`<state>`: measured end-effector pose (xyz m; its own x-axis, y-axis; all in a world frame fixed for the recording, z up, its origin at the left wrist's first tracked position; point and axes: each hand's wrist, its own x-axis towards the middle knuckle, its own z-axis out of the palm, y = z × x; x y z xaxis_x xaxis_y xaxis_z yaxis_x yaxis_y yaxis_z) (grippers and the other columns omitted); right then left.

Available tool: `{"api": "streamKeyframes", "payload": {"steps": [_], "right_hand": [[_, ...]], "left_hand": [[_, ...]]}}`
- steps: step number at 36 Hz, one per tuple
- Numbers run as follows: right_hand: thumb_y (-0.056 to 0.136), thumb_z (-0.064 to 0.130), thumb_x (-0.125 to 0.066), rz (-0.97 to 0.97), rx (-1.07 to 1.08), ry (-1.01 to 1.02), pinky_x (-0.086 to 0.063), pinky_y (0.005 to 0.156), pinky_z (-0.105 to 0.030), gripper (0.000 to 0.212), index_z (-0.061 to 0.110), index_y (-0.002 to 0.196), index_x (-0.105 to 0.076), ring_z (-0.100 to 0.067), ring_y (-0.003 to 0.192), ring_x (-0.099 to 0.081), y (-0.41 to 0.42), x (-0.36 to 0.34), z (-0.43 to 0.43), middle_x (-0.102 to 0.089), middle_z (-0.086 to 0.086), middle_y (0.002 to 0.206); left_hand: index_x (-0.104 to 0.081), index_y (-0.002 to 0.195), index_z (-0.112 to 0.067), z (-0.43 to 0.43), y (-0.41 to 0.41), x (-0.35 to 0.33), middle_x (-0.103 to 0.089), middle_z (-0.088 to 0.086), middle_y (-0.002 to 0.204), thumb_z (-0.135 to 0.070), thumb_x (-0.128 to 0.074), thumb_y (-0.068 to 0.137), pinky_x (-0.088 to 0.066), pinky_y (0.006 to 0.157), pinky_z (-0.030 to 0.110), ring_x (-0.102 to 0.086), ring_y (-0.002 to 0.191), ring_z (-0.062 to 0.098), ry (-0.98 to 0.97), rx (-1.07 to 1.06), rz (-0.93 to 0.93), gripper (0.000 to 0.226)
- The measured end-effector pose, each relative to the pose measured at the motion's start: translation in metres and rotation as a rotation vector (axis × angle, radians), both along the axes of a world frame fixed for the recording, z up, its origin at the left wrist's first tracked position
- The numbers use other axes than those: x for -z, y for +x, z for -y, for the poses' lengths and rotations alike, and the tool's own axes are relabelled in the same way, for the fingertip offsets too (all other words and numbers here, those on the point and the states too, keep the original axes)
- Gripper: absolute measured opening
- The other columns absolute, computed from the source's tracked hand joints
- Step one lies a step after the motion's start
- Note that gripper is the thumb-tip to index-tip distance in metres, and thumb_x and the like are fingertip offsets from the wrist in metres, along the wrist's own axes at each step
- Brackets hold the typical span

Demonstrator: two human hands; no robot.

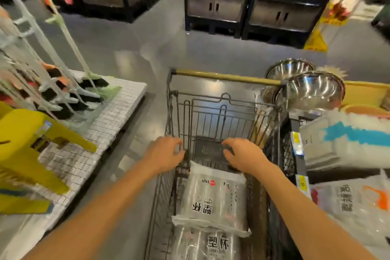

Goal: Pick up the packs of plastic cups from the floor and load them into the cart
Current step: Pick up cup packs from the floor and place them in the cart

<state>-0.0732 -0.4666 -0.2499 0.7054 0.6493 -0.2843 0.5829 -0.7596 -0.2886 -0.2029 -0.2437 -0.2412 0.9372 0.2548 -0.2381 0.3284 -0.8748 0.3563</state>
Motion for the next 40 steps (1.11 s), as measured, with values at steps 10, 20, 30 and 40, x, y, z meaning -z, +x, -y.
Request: {"api": "streamKeyframes", "payload": {"steps": [10,20,30,40], "right_hand": [[0.102,0.035,-0.045,0.114,-0.219,0.101,-0.051,0.093,-0.043,0.041,0.024,0.141,-0.048,-0.028,0.110,-0.060,-0.122,-0.147,-0.092,-0.054,-0.006,0.139],[0.097,0.036,-0.054,0.096,-0.585,0.324,-0.046,0.094,-0.034,0.035,0.023,0.130,-0.058,-0.027,0.114,-0.058,-0.353,-0.181,-0.220,-0.062,-0.004,0.126],[0.098,0.042,-0.051,0.079,-1.167,0.377,-0.050,0.091,-0.043,0.039,0.026,0.134,-0.054,-0.026,0.117,-0.056,-0.611,-0.193,-0.337,-0.059,-0.002,0.129],[0.097,0.037,-0.050,0.109,-1.746,0.415,-0.049,0.089,-0.041,0.034,0.022,0.127,-0.057,-0.026,0.111,-0.058,-0.840,-0.197,-0.362,-0.062,-0.005,0.126]], "left_hand": [[-0.059,0.126,-0.027,-0.057,-0.185,-0.135,-0.059,-0.001,0.129,-0.044,-0.055,0.091,-0.041,0.095,0.030,-0.054,0.119,0.020,0.015,-0.311,0.210,0.040],[-0.057,0.129,-0.027,-0.099,-0.478,-0.182,-0.060,-0.003,0.128,-0.042,-0.055,0.093,-0.041,0.089,0.026,-0.056,0.117,0.021,0.113,-0.719,0.267,0.040],[-0.056,0.129,-0.029,-0.051,-0.763,-0.202,-0.058,-0.006,0.131,-0.045,-0.055,0.091,-0.045,0.095,0.035,-0.055,0.118,0.018,0.248,-1.312,0.222,0.042],[-0.058,0.126,-0.021,0.072,-0.916,-0.205,-0.063,0.003,0.123,-0.044,-0.055,0.093,-0.051,0.082,0.033,-0.060,0.097,0.016,0.318,-1.837,0.141,0.041]]}}
